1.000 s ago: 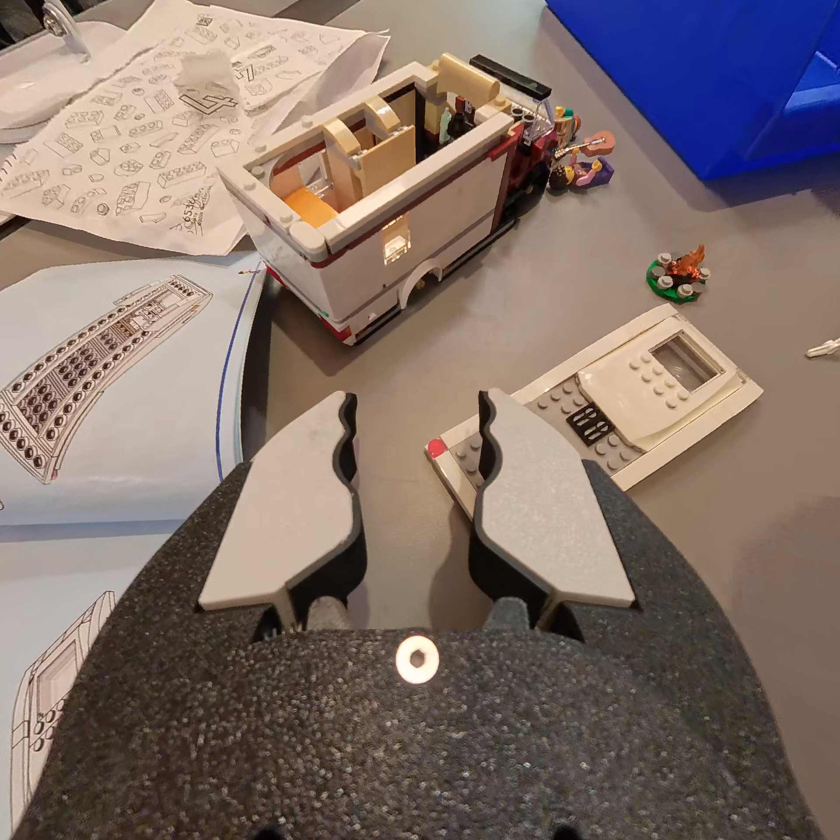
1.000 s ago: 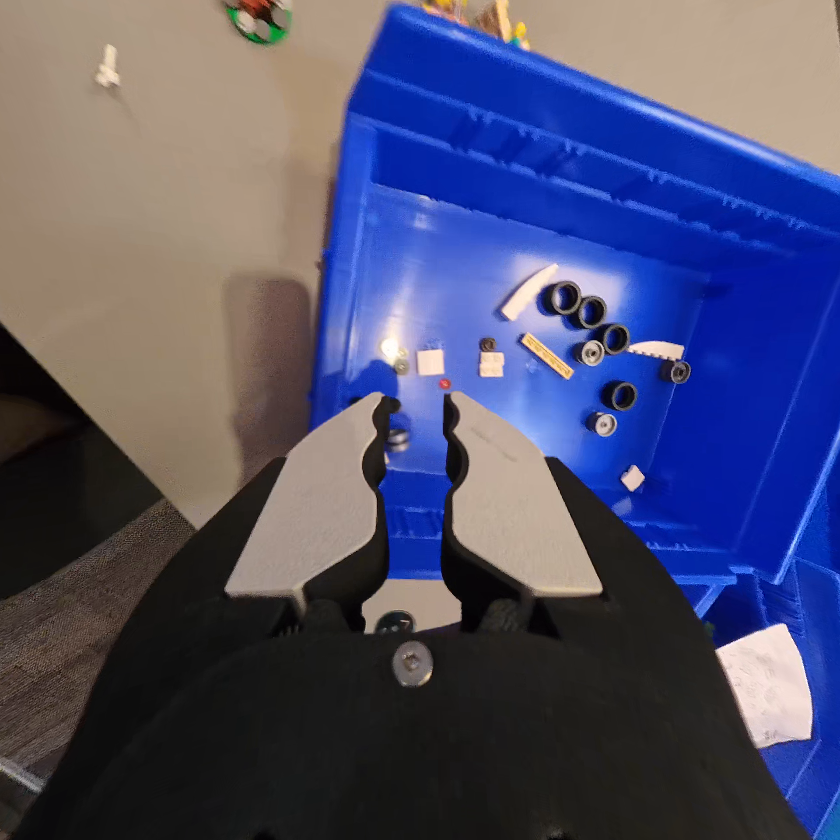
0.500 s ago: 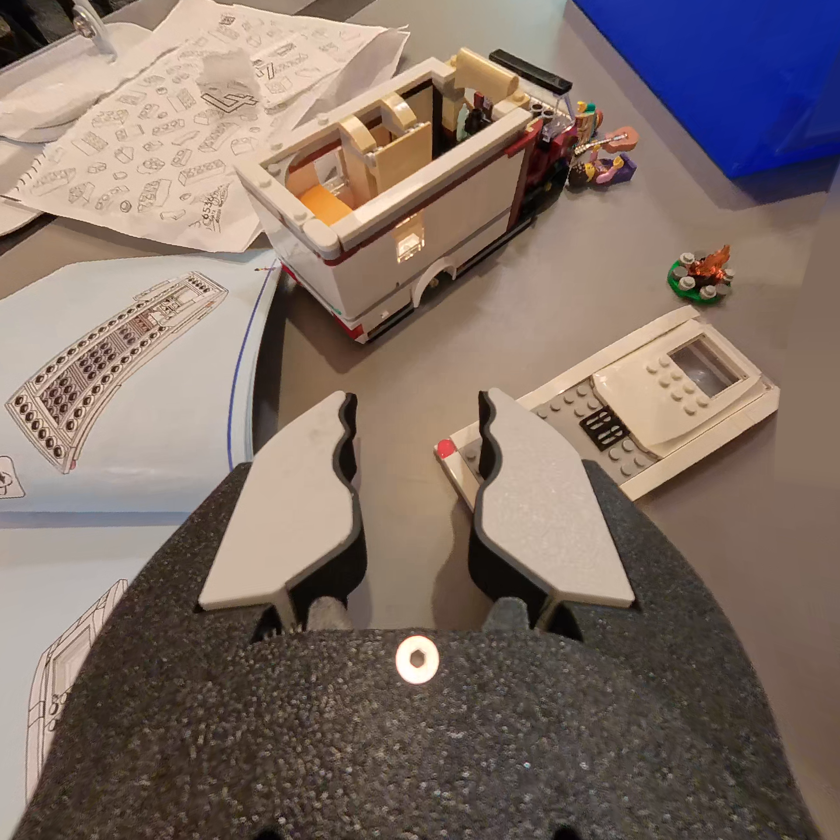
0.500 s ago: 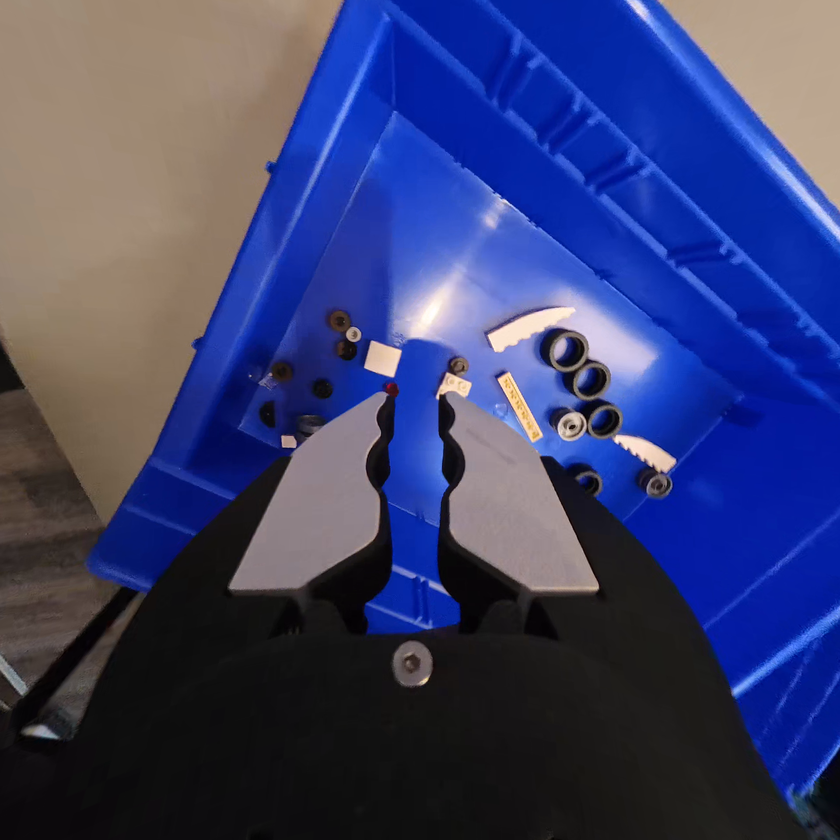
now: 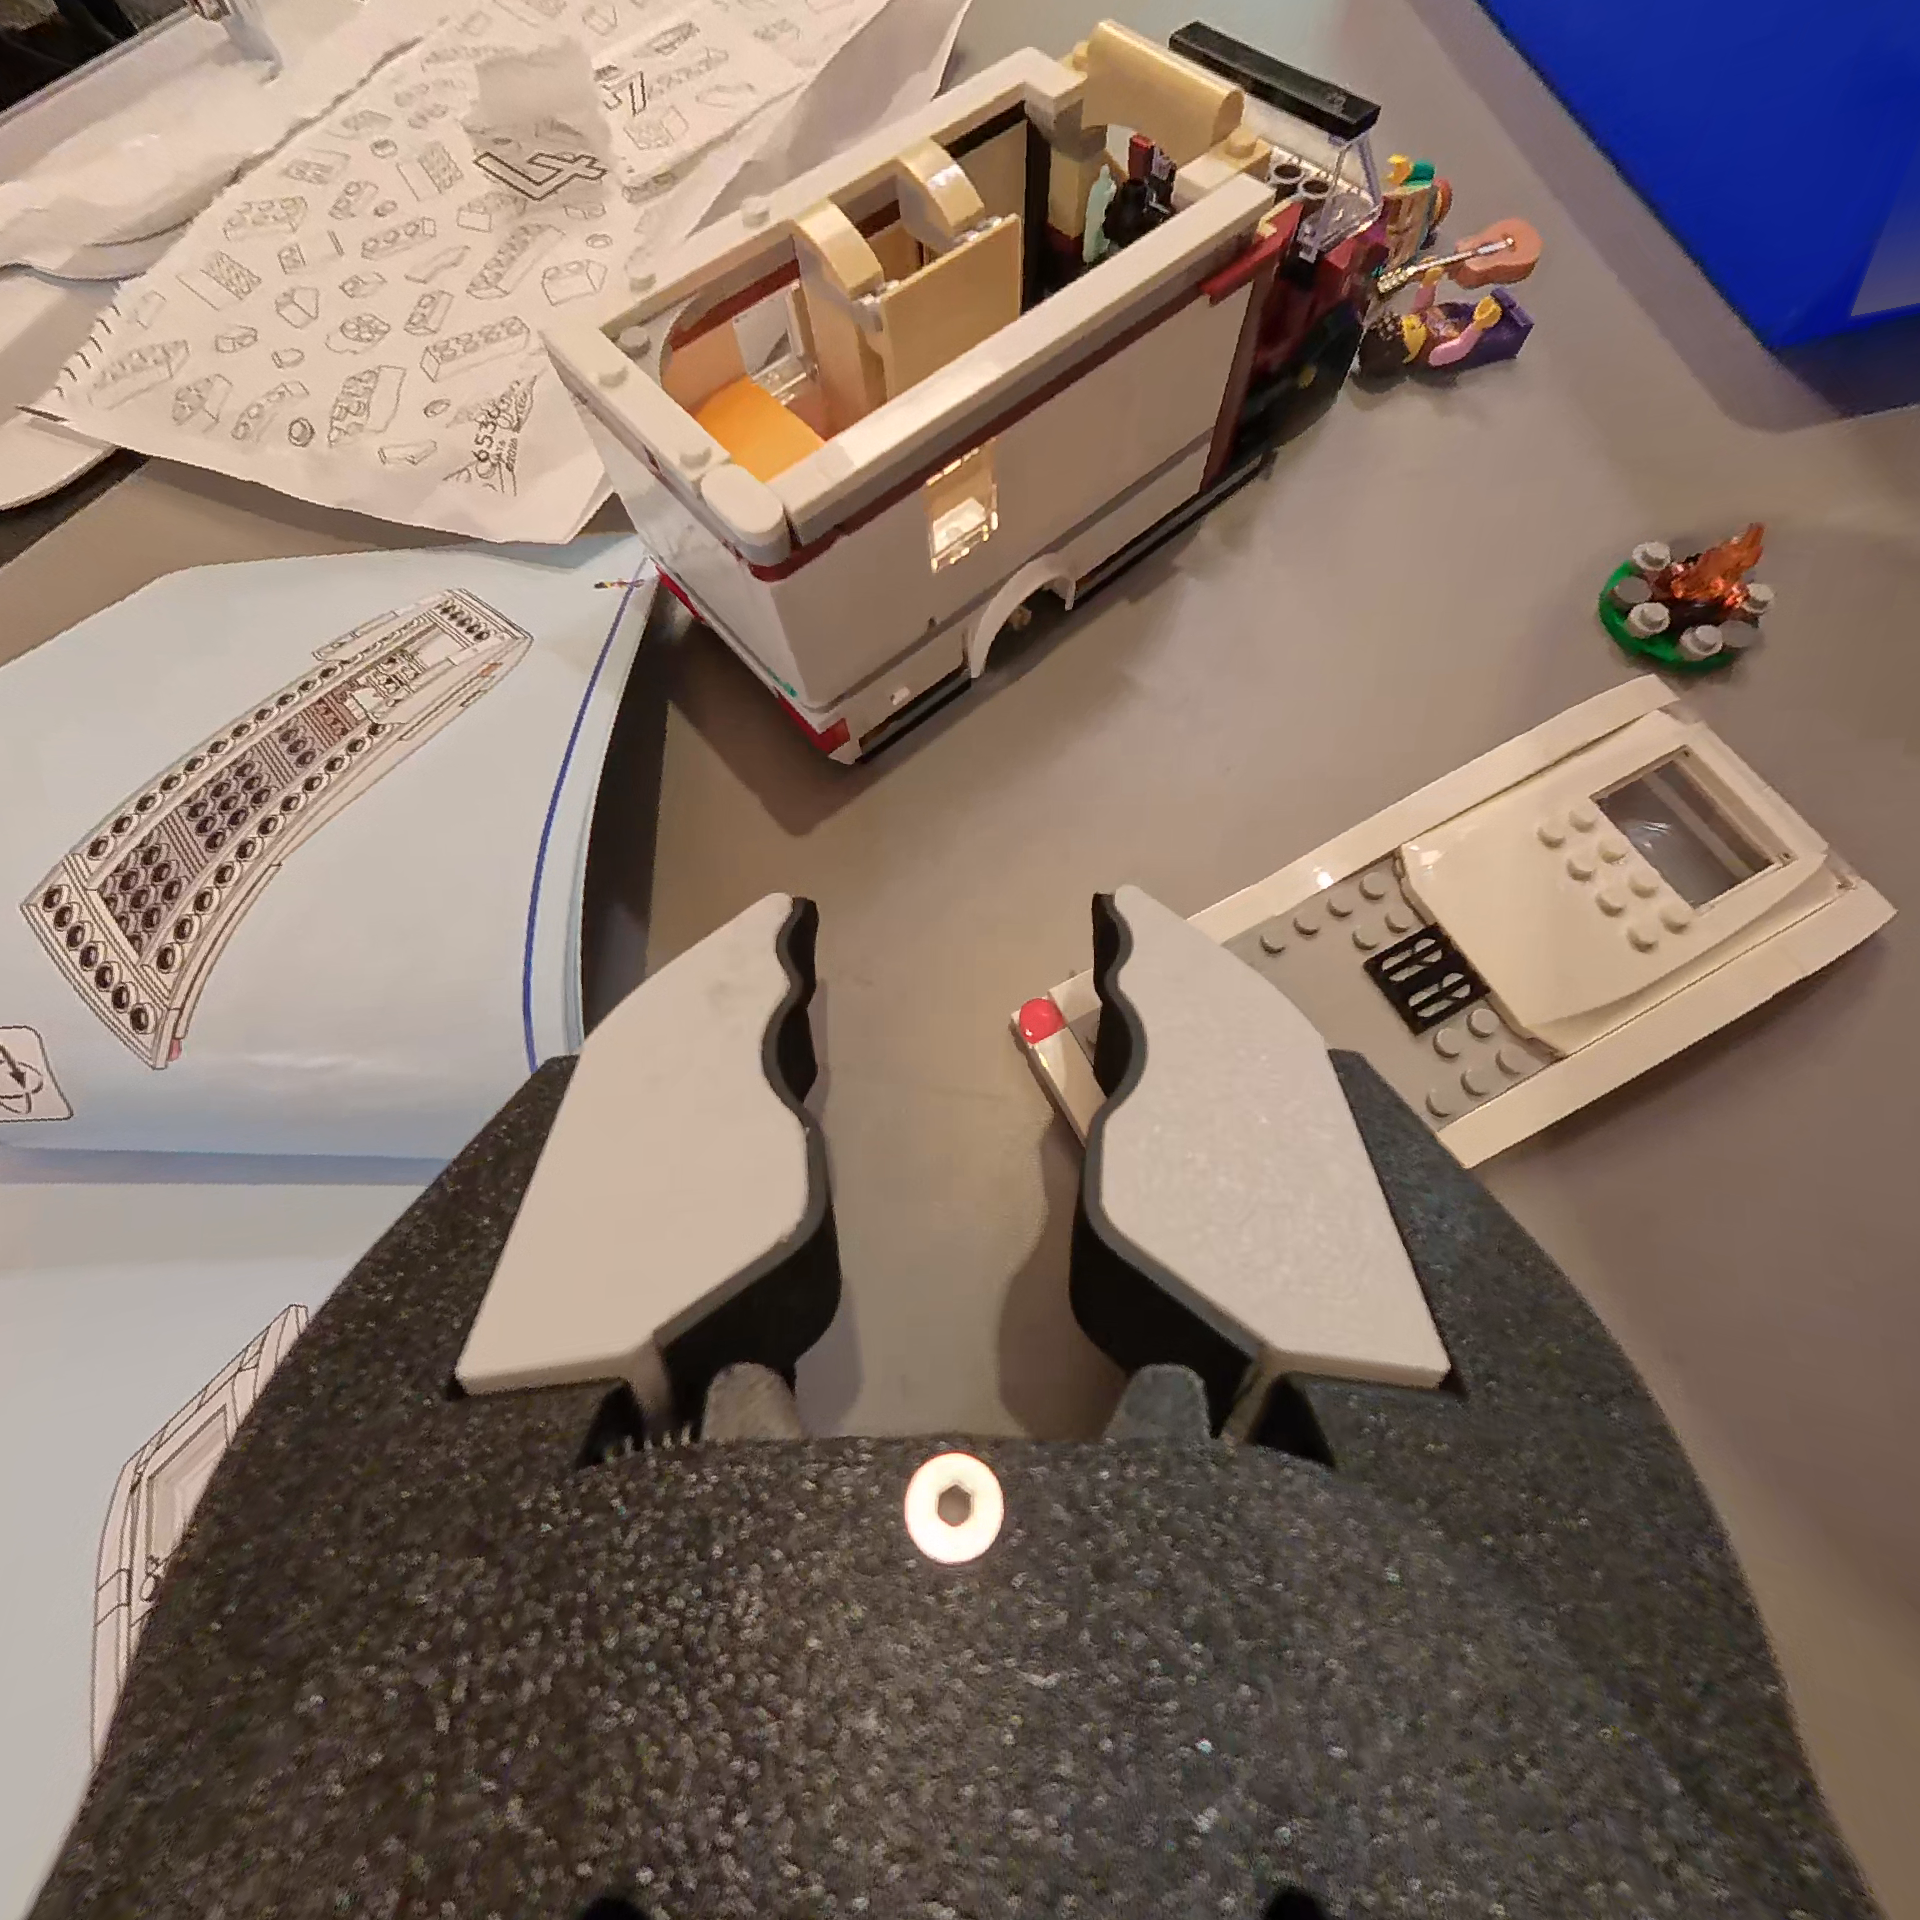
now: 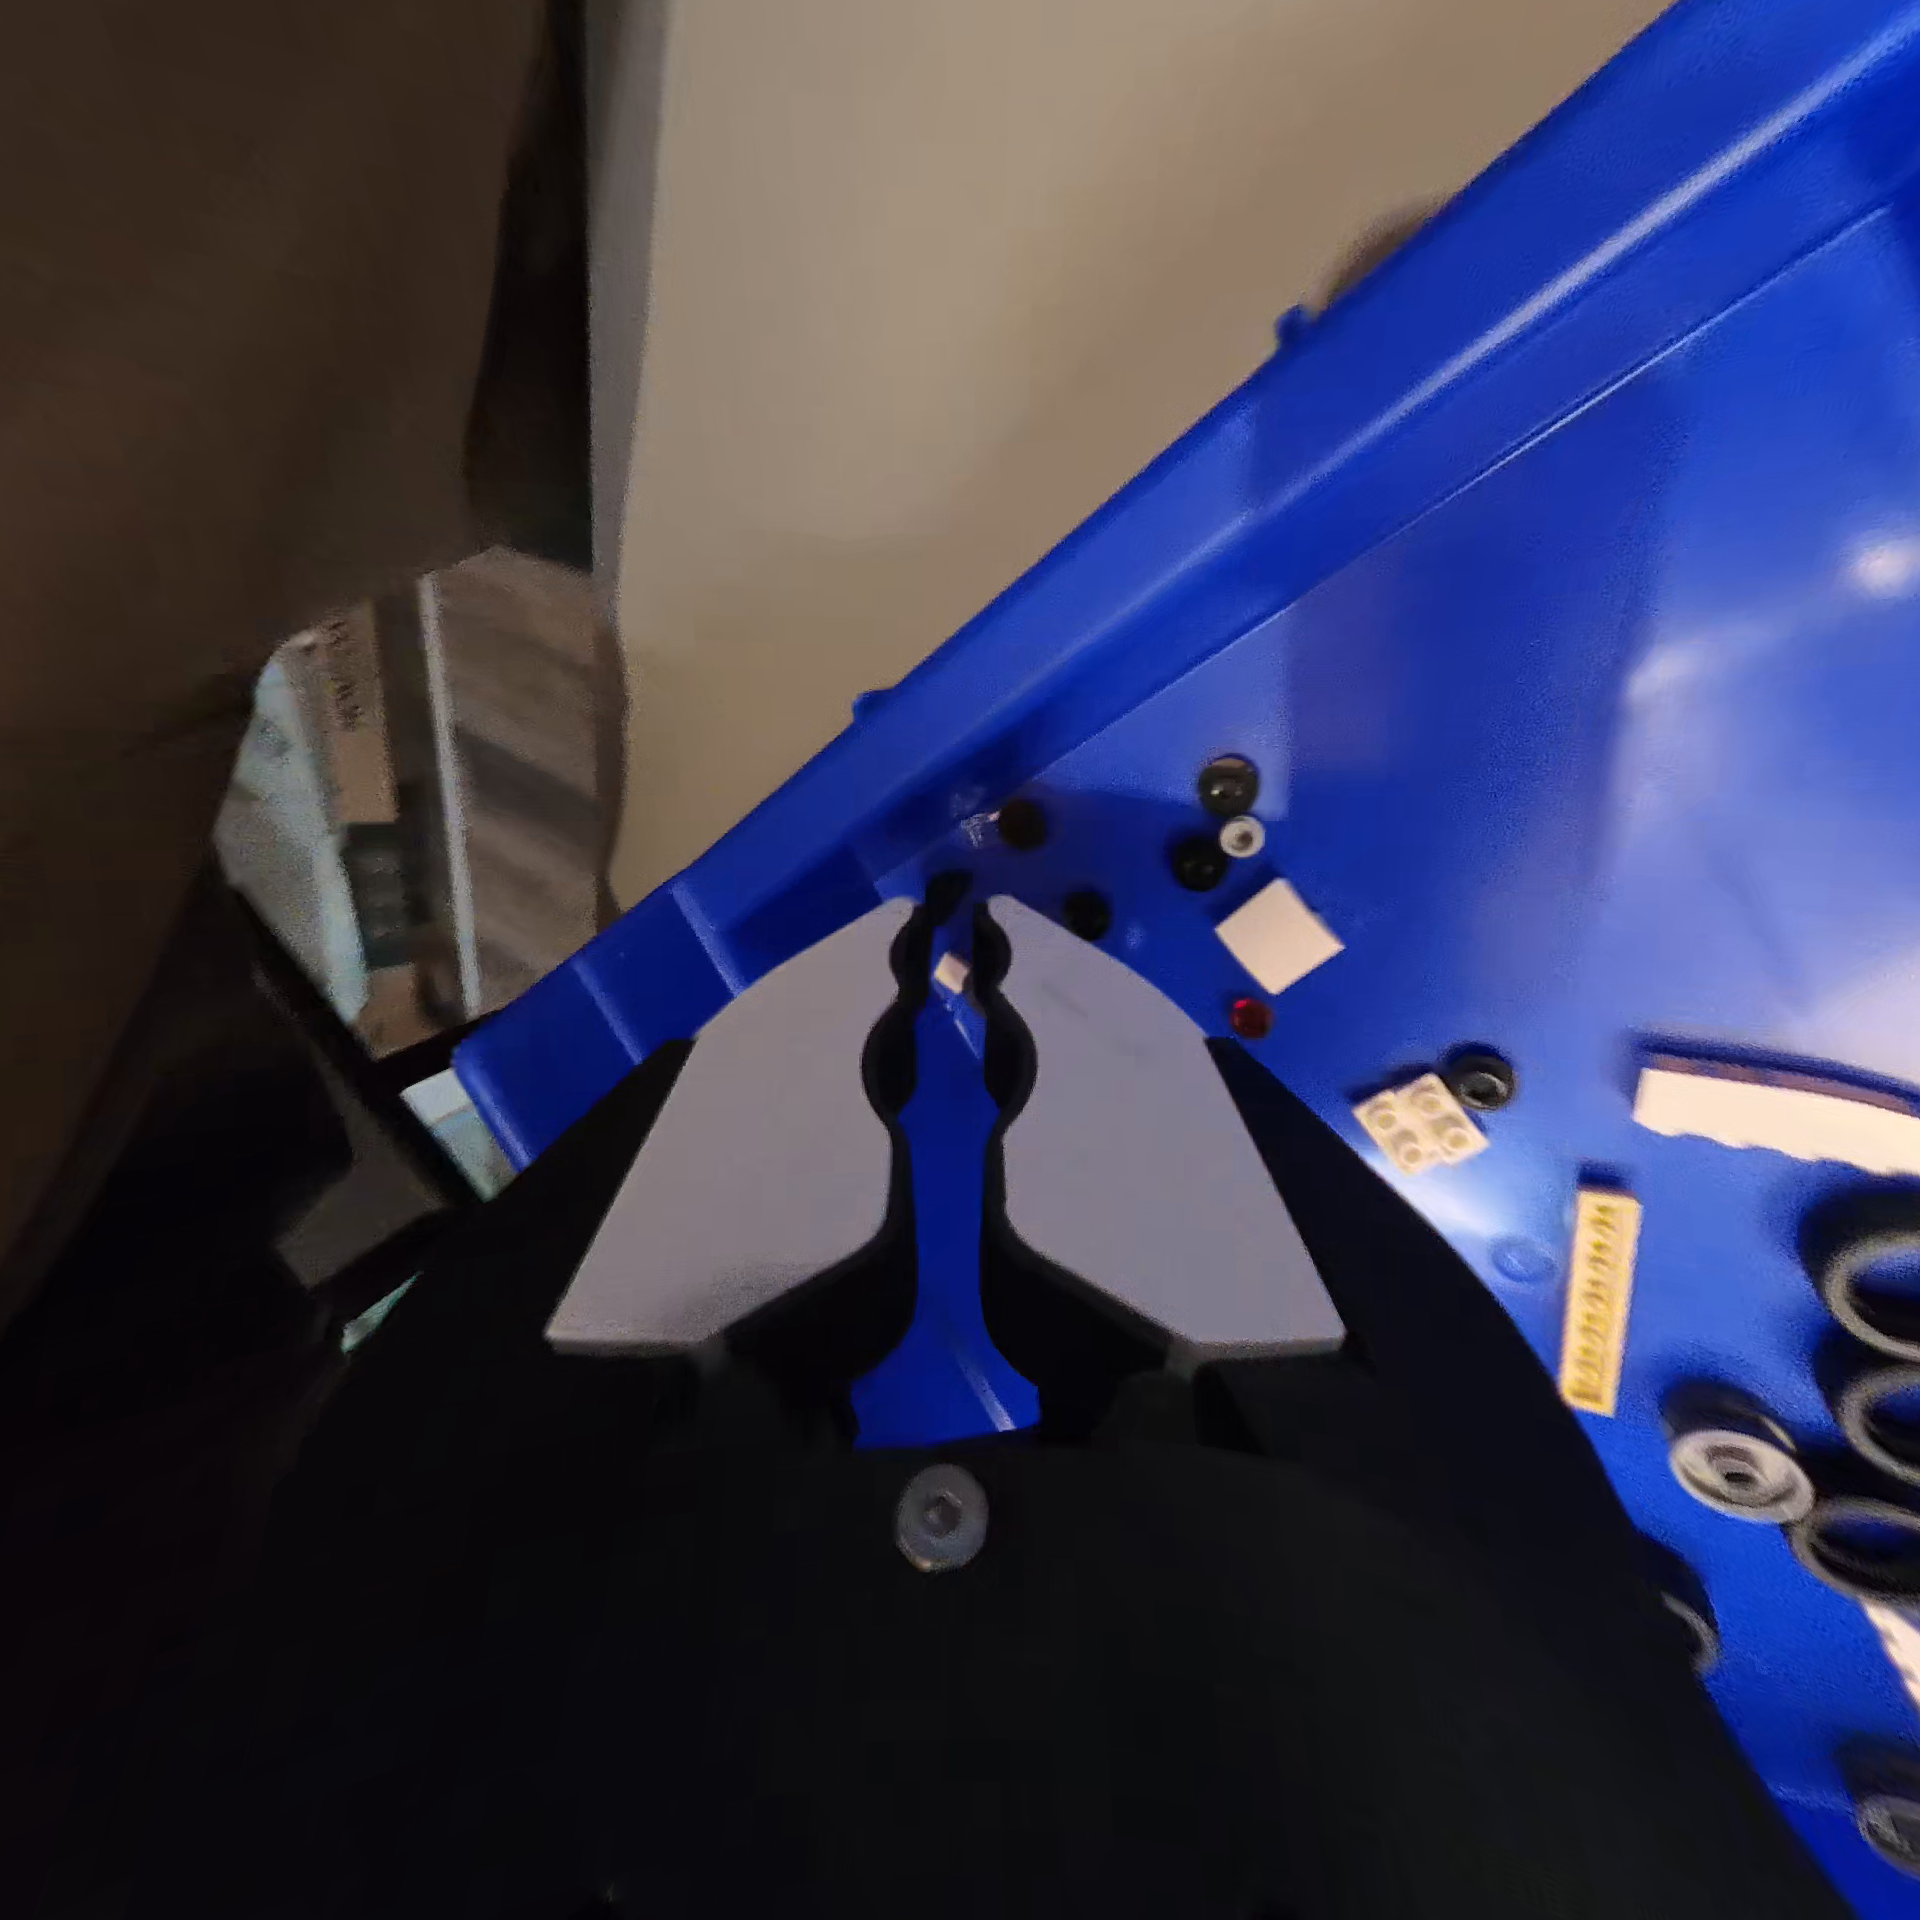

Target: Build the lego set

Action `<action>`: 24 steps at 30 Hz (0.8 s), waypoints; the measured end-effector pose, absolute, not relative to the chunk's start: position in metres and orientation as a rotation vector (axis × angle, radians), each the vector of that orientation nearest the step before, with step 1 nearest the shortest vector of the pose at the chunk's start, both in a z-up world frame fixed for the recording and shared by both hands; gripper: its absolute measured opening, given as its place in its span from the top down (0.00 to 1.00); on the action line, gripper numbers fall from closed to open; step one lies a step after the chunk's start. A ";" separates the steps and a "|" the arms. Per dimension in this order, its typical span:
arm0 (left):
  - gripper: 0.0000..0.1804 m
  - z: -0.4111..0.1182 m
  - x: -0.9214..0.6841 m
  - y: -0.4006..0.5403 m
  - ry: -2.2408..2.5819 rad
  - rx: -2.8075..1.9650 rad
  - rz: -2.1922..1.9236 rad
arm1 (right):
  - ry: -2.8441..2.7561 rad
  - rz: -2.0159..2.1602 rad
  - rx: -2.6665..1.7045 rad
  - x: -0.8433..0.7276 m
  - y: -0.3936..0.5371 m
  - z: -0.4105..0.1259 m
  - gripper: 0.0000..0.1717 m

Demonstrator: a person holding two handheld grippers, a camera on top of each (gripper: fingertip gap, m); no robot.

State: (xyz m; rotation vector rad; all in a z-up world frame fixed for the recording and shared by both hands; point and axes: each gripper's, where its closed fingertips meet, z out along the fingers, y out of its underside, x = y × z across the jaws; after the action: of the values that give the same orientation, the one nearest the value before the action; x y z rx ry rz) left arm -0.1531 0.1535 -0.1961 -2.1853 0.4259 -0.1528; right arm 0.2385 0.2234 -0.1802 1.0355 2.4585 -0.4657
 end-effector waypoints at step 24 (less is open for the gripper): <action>0.71 -0.194 -0.153 0.153 0.429 -2.168 -0.130 | 2.237 -0.361 0.892 0.278 0.204 -0.201 1.00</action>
State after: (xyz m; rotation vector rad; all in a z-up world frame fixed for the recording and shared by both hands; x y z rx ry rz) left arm -0.1535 0.1532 -0.1939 -2.1683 0.4286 -0.1301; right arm 0.2779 0.2039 -0.2005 0.8921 2.2368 -0.3611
